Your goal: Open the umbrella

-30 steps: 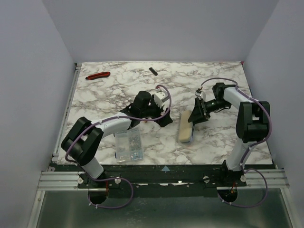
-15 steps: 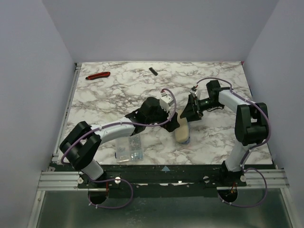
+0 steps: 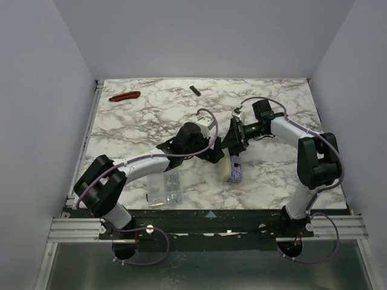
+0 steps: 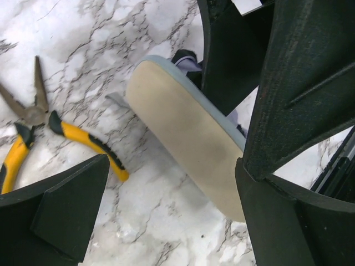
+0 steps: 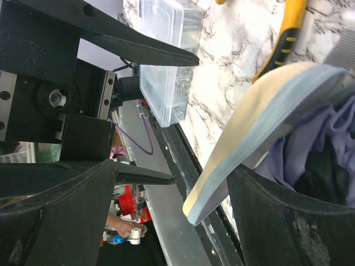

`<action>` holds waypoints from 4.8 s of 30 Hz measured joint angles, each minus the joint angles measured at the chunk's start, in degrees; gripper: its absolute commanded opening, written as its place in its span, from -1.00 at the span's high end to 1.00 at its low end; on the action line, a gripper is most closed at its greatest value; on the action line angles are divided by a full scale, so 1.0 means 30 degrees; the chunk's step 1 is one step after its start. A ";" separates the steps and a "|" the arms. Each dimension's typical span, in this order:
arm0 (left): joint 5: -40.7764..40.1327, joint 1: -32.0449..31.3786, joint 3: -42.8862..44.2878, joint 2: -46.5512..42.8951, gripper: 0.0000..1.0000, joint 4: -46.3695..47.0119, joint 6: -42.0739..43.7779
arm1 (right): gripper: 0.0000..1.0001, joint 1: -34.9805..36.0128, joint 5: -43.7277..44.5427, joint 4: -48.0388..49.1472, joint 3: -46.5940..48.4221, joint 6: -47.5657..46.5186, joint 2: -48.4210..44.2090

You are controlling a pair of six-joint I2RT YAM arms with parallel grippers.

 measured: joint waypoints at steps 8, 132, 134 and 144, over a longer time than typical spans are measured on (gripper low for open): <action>0.0452 0.2426 -0.2769 -0.2062 -0.97 -0.0685 0.0554 | -0.68 0.2390 0.2215 0.1676 0.0393 0.0925 0.0146; 0.5129 1.0287 -0.0488 -0.7220 -0.97 -0.7941 0.9959 | 0.99 -0.6346 1.2655 0.2674 1.7231 -0.5275 0.5027; 0.6492 1.0287 -0.0153 -0.7759 -0.97 -0.8641 1.0928 | 0.99 -0.6309 1.0273 0.2557 1.6721 -0.5209 0.3694; 1.2036 1.0287 0.3155 -1.0003 -0.97 -1.2254 1.4047 | 0.99 -0.2718 0.4262 0.2033 0.7300 -0.6164 -0.5486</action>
